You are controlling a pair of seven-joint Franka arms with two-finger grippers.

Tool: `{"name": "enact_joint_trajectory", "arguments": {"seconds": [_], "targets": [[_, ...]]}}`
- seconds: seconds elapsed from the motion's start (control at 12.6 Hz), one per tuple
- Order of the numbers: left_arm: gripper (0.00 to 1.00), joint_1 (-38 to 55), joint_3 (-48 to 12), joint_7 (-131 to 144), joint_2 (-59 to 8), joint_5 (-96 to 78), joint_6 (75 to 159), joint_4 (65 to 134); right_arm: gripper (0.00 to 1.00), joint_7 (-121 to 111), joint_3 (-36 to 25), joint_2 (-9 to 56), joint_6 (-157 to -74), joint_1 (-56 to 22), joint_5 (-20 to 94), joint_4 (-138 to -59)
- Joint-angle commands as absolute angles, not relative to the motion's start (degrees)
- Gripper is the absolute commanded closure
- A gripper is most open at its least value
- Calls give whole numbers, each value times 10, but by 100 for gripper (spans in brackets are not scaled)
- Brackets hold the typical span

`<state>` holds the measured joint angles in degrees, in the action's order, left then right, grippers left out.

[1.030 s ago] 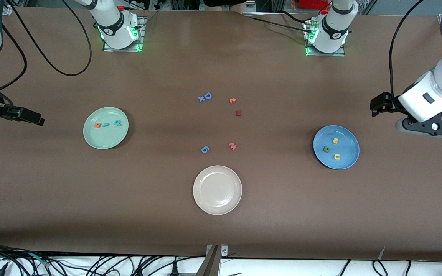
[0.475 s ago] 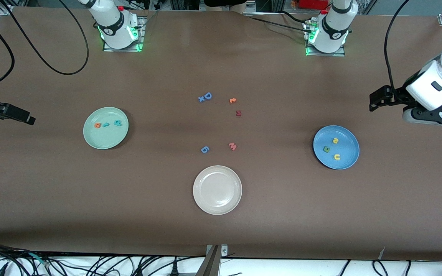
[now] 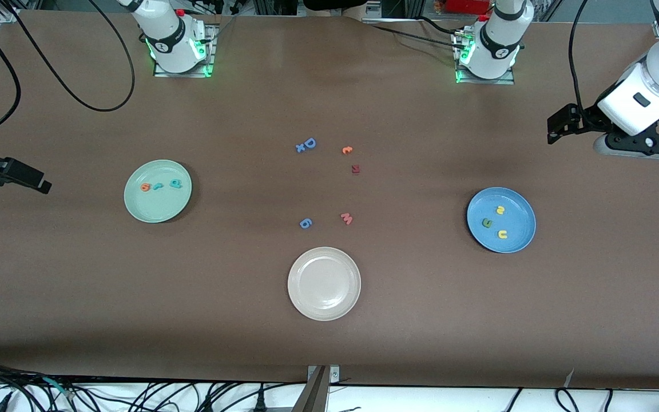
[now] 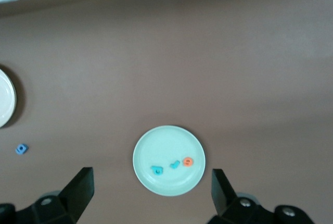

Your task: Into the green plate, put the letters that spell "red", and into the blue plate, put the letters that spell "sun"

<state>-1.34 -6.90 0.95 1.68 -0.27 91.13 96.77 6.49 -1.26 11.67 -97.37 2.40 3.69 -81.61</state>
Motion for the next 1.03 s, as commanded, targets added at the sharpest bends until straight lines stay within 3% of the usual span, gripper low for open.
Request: {"name": "enact_joint_trajectory", "arguments": {"seconds": [0.0,0.16,0.55,0.95], "targets": [[0,-8,-65,8,28,-15,915,980,0,73,-6,100,-975,25,29,-814],[0,-7,-67,11,29,-14,914,980,0,74,-4,86,-953,25,32,-815],[0,-9,-67,9,29,-14,907,975,0,133,-1,115,-1005,27,37,-817],[0,-9,-67,6,29,-13,906,975,0,136,-3,115,-978,27,39,-819]]}}
